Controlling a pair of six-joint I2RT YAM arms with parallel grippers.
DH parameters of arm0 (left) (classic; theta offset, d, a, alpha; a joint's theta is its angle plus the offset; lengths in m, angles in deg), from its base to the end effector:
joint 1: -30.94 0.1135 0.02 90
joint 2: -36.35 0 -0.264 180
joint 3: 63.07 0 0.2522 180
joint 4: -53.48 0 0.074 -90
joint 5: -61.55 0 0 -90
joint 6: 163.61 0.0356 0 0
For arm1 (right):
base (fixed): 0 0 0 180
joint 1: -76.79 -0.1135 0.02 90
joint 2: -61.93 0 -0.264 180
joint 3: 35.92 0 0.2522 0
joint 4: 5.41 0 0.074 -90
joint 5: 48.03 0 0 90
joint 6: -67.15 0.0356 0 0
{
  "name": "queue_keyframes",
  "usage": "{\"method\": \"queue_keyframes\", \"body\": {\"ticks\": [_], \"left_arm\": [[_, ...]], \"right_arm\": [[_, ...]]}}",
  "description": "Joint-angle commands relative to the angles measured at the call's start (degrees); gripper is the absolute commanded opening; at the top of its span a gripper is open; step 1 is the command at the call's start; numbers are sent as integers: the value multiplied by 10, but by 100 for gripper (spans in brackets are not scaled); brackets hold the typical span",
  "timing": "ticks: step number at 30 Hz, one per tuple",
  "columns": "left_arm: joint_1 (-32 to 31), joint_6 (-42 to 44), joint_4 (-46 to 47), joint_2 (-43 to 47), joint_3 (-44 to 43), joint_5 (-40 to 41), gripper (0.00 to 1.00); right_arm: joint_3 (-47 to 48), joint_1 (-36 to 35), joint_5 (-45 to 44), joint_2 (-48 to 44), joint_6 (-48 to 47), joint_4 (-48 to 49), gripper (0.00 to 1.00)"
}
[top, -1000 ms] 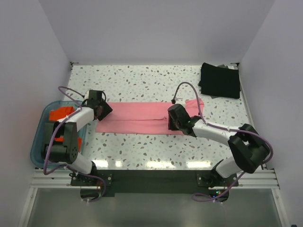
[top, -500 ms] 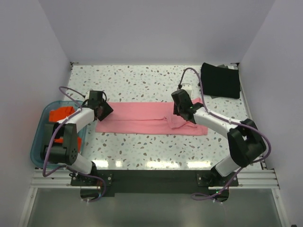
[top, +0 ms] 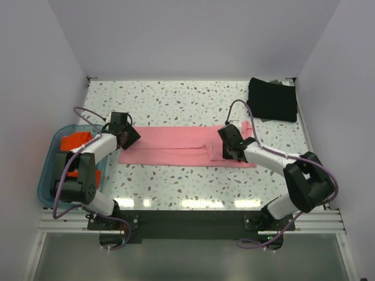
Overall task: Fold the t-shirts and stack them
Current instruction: Fold the tshirt
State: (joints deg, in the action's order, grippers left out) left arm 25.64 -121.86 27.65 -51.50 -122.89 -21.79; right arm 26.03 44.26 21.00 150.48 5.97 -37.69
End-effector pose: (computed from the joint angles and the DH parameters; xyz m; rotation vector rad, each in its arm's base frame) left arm 0.2963 -0.0233 0.1705 -0.9662 2.3253 -0.2393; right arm 0.2549 0.1475 0.1727 0.0477 2.4971 -0.0427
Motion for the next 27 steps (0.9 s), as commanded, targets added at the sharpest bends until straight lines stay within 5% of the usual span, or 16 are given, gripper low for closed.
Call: {"method": "queue_keyframes", "body": {"ticks": [1,12,18,27], "left_arm": [[-2,4,5,13,-13,0,51],[-11,14,6,11,-29,-10,53],[-22,20,5,-4,-36,-11,55],[-36,-17,-22,-20,-22,77,54]], "right_arm": [[-40,-8,25,-68,22,-6,22],[-20,-5,7,-119,34,-32,27],[4,14,9,-59,33,-9,27],[-96,20,62,-22,82,61,24]]}}
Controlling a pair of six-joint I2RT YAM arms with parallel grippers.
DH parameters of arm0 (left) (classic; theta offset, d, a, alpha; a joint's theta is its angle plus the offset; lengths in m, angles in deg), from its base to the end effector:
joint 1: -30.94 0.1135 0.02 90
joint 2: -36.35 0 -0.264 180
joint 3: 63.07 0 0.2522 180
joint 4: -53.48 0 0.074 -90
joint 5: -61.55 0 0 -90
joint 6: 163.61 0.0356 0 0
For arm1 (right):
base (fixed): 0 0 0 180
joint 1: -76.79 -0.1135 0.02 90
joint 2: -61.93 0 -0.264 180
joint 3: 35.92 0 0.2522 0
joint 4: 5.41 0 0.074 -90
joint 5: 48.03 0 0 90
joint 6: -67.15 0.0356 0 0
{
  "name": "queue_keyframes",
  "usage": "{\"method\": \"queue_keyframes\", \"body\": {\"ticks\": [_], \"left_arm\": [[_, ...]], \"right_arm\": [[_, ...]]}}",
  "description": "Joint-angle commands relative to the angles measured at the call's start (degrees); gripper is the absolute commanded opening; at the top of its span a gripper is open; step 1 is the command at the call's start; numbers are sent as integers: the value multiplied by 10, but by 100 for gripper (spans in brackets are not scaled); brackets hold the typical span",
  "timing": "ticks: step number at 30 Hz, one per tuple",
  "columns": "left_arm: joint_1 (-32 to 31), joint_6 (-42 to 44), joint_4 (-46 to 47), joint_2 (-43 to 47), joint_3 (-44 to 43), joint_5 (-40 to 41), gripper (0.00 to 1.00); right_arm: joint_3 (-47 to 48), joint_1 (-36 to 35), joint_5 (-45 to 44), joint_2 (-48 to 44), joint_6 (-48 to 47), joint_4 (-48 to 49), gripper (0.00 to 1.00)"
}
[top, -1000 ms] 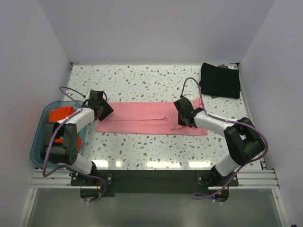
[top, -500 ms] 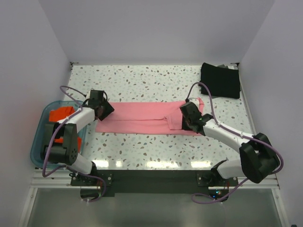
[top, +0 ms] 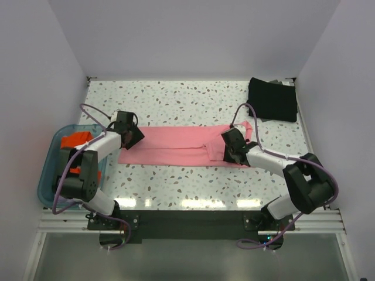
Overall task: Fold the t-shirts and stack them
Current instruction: Fold the tshirt
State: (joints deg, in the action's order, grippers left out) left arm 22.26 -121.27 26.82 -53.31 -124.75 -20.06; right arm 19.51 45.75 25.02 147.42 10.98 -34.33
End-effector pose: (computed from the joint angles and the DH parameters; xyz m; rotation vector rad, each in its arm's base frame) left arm 0.3017 -0.0408 0.1701 -0.8972 2.3582 -0.2165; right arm 0.2394 0.1320 0.1578 0.1662 2.5273 0.0584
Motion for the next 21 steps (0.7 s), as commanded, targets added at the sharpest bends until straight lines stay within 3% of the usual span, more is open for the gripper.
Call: {"method": "queue_keyframes", "body": {"ticks": [1,6,17,21], "left_arm": [[-2,-28,-16,-2,-1,70,55],[-2,-34,-14,-14,9,82,55],[-7,-30,-2,2,30,81,55],[-34,-1,15,39,34,80,56]], "right_arm": [[-38,5,24,7,39,29,24],[-35,10,33,-23,59,9,26],[-19,43,2,-183,56,-73,34],[33,43,-12,-148,46,-77,38]]}}
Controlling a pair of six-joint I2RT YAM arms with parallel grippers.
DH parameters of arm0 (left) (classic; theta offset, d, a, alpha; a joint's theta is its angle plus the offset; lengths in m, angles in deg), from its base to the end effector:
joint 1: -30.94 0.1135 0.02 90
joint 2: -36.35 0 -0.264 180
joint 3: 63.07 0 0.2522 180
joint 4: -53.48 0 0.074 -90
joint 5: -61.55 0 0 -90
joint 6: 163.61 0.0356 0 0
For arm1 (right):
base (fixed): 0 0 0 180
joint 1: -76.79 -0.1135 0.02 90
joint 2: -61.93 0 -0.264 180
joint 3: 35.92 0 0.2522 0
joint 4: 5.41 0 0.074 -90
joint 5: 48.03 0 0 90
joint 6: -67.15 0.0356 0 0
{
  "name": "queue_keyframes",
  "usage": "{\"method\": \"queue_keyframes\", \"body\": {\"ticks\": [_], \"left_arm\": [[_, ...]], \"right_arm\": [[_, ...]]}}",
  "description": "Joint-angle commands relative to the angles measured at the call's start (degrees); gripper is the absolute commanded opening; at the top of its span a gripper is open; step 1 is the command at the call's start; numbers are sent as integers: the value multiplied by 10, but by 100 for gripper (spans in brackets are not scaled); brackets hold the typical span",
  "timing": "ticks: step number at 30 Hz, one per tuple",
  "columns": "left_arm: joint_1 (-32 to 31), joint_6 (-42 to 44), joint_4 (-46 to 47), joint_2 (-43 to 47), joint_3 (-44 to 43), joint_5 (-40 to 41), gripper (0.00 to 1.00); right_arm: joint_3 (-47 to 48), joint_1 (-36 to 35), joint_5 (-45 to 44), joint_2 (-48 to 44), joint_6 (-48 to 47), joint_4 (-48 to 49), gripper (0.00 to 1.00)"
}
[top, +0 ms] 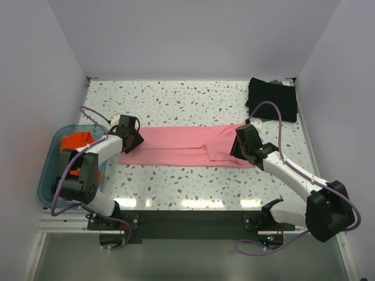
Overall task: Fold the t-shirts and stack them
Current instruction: Fold the tshirt
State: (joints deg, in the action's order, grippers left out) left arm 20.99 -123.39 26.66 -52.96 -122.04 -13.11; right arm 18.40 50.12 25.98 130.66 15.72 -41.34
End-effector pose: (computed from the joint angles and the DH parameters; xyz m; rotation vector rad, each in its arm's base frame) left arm 0.2904 -0.0414 0.1591 -0.9505 2.3306 -0.0753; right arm 0.2167 0.0979 0.2134 0.3711 2.3834 0.1833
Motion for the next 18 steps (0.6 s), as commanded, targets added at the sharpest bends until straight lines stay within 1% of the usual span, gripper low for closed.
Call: {"method": "queue_keyframes", "body": {"ticks": [1,3,4,6,7,8,11,13,14,16,17,18], "left_arm": [[-28,34,20,53,5,18,57],[-48,54,24,61,-4,22,62],[-57,59,7,57,-13,29,63],[-82,78,-6,45,-40,58,65],[-90,86,-13,22,-48,60,65],[-103,90,-27,7,-72,66,65],[-128,88,-57,-47,-104,101,64],[-144,84,-65,-65,-110,112,60],[-152,81,-66,-78,-110,120,56],[-157,75,-74,-90,-107,127,53],[-161,67,-77,-93,-102,131,47],[-163,65,-77,-95,-98,131,46]], "right_arm": [[54,-1,-27,44,-3,-6,39],[75,2,-31,69,-6,3,42],[81,7,-26,82,-5,9,44],[93,22,-15,124,-3,22,44],[97,27,-14,136,-2,32,44],[106,42,-10,168,1,35,44],[127,75,11,206,2,53,45],[146,86,24,244,-2,51,45],[169,89,23,255,-5,49,44],[192,91,14,291,-16,38,45],[220,91,11,307,-21,31,45],[234,91,10,321,-30,21,45]]}}
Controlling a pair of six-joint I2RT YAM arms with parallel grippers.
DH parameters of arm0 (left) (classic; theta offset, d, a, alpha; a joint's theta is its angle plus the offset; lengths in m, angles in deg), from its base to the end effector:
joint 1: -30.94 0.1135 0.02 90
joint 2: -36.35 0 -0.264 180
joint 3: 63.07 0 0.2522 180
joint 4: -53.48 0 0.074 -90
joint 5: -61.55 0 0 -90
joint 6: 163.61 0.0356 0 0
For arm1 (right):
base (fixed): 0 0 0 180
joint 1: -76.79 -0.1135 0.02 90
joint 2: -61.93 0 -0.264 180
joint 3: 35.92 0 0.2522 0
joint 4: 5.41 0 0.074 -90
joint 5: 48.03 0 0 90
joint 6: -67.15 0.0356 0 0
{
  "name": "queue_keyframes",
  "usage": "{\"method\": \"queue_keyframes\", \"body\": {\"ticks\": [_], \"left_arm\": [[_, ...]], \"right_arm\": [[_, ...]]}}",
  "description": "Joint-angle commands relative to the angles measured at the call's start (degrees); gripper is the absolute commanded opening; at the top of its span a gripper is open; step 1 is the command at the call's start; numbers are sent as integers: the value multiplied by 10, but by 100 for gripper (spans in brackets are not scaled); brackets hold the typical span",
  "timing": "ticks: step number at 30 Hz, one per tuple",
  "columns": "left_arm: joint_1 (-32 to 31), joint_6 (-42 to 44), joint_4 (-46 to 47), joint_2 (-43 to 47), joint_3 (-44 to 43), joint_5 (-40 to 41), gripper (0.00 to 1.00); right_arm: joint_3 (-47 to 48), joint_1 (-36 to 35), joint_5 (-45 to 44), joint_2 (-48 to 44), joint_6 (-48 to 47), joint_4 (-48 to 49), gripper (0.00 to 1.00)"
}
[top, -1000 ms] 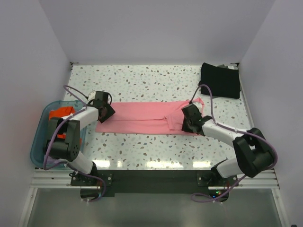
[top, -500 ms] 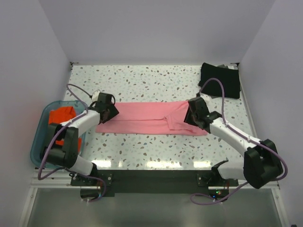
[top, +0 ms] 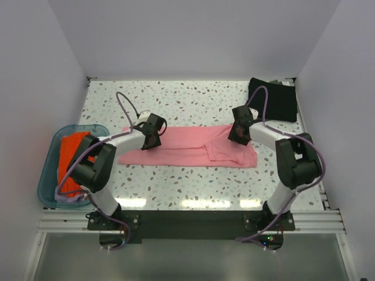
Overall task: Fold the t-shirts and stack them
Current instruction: Fold the tshirt
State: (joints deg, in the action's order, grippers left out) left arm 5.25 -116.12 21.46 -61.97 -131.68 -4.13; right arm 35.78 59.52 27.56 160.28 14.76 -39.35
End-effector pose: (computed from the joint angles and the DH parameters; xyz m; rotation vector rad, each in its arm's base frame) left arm 0.3016 -0.1288 0.1560 -0.5001 2.4544 0.0931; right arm 0.3245 0.0916 0.1671 0.5385 2.5182 0.0225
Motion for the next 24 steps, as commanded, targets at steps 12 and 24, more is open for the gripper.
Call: {"method": "queue_keyframes", "body": {"ticks": [12,24], "left_arm": [[-70,-102,-56,22,75,13,39],[-258,-255,-7,33,27,-135,42]], "right_arm": [[293,-4,52,237,-106,-85,42],[732,-63,113,486,-266,-217,47]]}}
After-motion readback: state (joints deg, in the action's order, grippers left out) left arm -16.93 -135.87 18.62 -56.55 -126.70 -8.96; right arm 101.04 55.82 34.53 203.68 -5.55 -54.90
